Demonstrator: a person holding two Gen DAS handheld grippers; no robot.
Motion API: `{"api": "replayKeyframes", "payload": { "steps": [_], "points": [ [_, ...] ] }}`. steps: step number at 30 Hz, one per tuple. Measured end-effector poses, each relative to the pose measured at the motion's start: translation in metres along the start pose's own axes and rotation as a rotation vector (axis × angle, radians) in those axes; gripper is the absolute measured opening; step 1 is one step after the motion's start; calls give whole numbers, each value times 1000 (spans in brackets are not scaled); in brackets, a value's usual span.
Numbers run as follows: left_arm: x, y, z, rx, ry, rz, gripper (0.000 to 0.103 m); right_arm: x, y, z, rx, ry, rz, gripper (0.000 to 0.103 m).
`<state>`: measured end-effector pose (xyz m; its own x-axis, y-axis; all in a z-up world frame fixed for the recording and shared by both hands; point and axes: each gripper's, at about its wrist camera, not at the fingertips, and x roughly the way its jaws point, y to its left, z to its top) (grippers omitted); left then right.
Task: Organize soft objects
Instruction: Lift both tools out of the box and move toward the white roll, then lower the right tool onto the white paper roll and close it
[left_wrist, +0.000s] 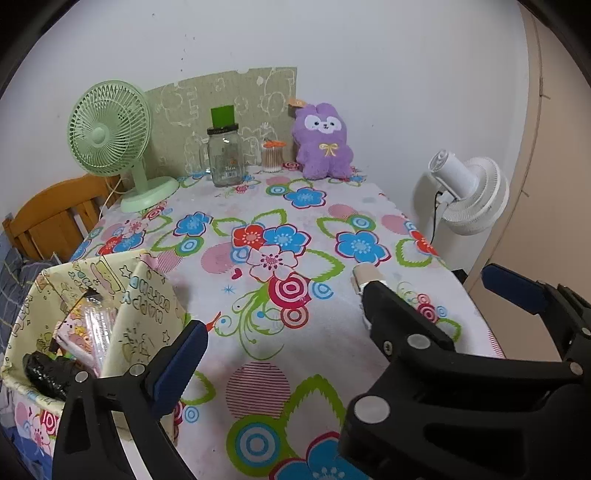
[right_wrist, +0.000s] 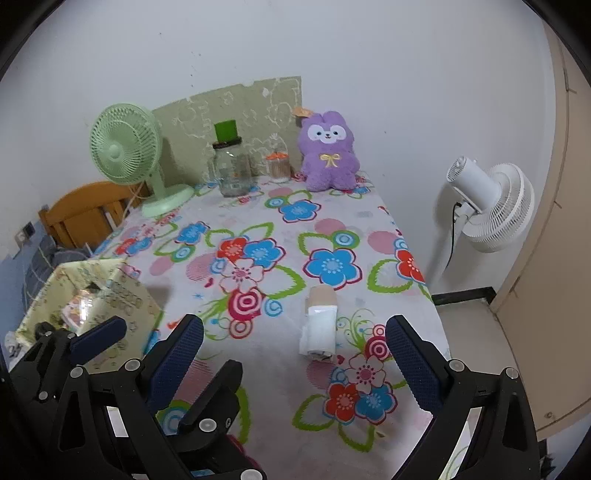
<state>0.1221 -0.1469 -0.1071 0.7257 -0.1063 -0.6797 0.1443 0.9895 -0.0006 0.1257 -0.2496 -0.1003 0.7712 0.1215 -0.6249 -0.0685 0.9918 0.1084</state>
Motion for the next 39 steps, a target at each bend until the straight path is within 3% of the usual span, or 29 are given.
{"api": "replayKeyframes", "payload": {
  "steps": [13,23,27,32,39],
  "points": [
    [52,8,-3,-27,96,15,95,48,-8,-5,16,67,0,100],
    [75,7,-1,-22,112,1,93,75,-13,-4,29,103,-6,99],
    [85,2,-1,-8,132,-17,93,88,-17,-6,33,132,-12,92],
    [96,0,-2,-2,154,-21,93,99,-21,-9,42,160,-9,90],
    [106,-2,-6,17,182,-22,93,114,-24,-14,54,204,-2,76]
  ]
}}
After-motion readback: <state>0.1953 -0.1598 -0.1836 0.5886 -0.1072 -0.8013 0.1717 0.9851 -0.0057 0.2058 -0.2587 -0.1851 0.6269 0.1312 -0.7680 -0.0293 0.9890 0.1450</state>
